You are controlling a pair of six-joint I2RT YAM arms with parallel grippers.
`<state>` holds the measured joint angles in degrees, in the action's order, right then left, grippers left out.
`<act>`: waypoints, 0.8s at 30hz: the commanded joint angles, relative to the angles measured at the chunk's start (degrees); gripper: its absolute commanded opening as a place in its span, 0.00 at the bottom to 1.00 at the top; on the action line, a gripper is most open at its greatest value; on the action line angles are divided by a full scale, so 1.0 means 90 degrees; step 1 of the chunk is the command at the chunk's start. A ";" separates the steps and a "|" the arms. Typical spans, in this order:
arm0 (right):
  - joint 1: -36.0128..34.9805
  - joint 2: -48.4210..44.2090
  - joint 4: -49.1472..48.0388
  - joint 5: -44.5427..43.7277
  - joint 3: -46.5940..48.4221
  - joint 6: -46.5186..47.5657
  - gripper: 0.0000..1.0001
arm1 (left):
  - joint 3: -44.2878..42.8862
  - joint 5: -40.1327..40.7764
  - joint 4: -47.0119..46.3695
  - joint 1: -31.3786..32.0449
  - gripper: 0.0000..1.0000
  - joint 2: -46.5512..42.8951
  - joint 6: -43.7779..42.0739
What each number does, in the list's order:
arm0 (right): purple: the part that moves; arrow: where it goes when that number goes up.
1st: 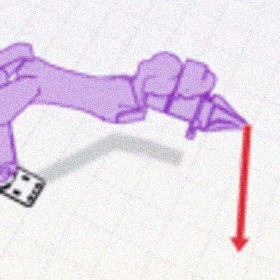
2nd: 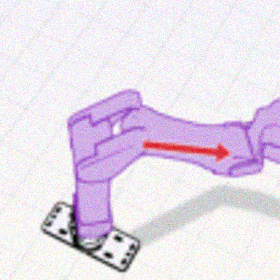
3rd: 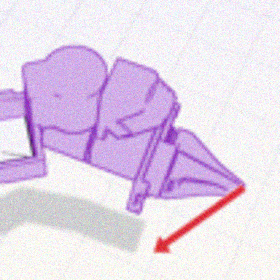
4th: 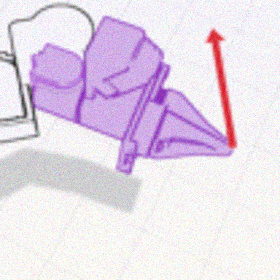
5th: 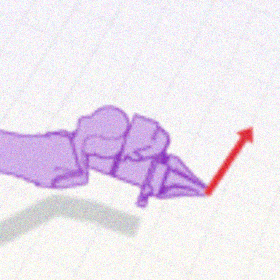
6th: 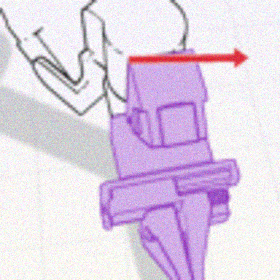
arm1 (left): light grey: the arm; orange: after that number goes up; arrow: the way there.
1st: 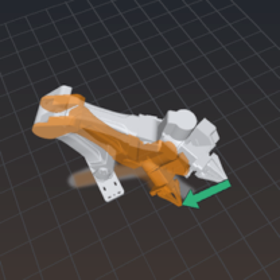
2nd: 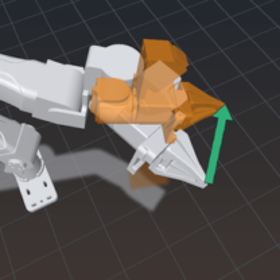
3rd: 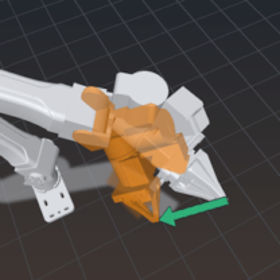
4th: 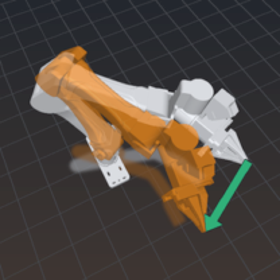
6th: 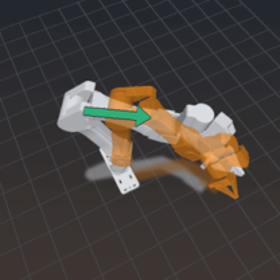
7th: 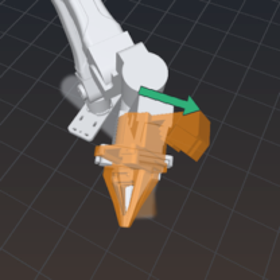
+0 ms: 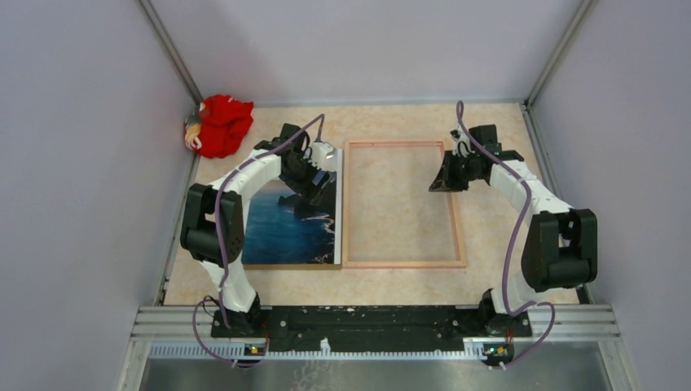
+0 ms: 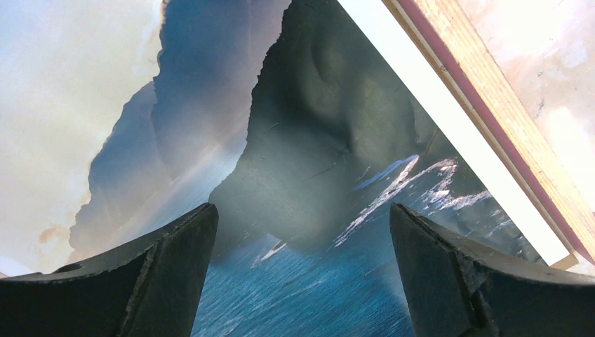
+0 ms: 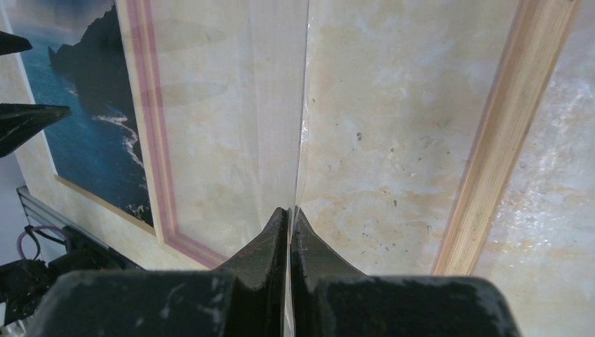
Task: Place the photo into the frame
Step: Adjust the photo frame item on the photo frame.
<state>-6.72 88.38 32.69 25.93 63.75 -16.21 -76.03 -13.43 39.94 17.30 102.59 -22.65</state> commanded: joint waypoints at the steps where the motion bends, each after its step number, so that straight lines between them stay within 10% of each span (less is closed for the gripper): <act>1: 0.0109 -0.0222 -0.0216 -0.0396 -0.0097 0.0043 0.00 | -0.0021 -0.0022 -0.0012 0.0011 0.98 -0.0188 -0.0010; 24: 0.0417 -0.0583 -0.0551 -0.0450 -0.0606 -0.0157 0.00 | 0.0040 0.0018 -0.0089 0.0011 0.98 -0.0126 0.0060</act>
<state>-3.55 86.13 29.43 23.62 58.83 -17.65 -75.94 -13.41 39.90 17.30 102.59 -22.61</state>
